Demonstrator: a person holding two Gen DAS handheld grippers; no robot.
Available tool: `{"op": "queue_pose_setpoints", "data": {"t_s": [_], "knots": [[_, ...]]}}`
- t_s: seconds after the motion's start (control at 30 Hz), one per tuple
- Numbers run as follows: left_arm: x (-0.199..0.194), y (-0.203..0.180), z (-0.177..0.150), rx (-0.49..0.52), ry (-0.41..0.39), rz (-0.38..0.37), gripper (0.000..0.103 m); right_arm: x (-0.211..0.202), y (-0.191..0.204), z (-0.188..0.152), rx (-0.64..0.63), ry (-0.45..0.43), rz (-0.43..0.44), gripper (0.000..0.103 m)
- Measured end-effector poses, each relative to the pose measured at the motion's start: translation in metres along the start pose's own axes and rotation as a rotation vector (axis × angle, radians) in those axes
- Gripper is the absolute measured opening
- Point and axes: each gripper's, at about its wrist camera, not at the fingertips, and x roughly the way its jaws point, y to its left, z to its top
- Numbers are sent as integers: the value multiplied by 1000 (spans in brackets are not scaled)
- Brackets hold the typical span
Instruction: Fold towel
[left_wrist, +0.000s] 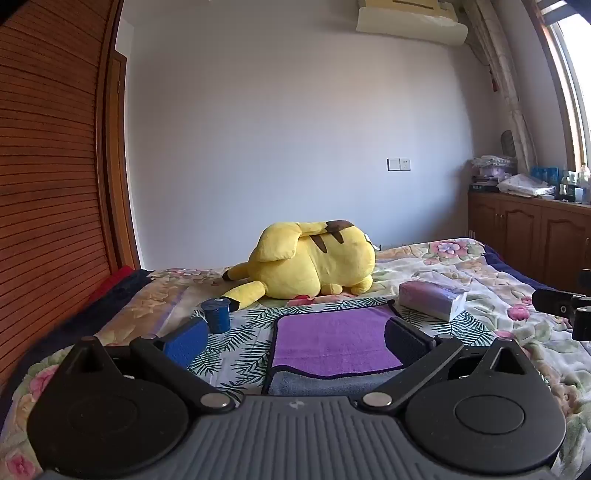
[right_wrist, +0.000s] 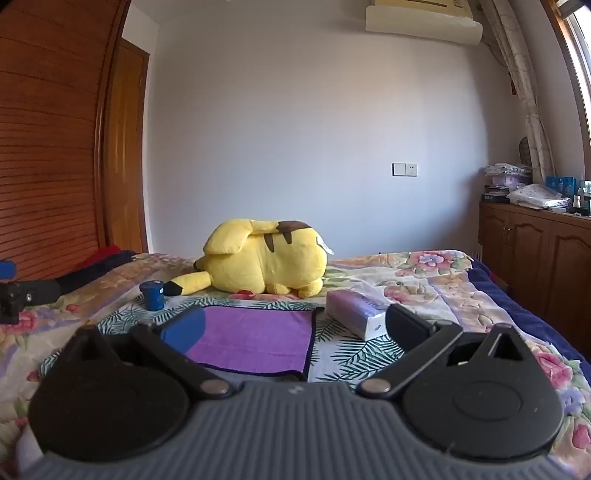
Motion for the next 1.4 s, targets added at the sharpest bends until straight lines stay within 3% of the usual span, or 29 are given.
{"op": "queue_pose_setpoints", "data": {"t_s": [1.4], "knots": [[4,3,0,-1,0,2,103,-1,-5,-1,0,-6,0,103]]}}
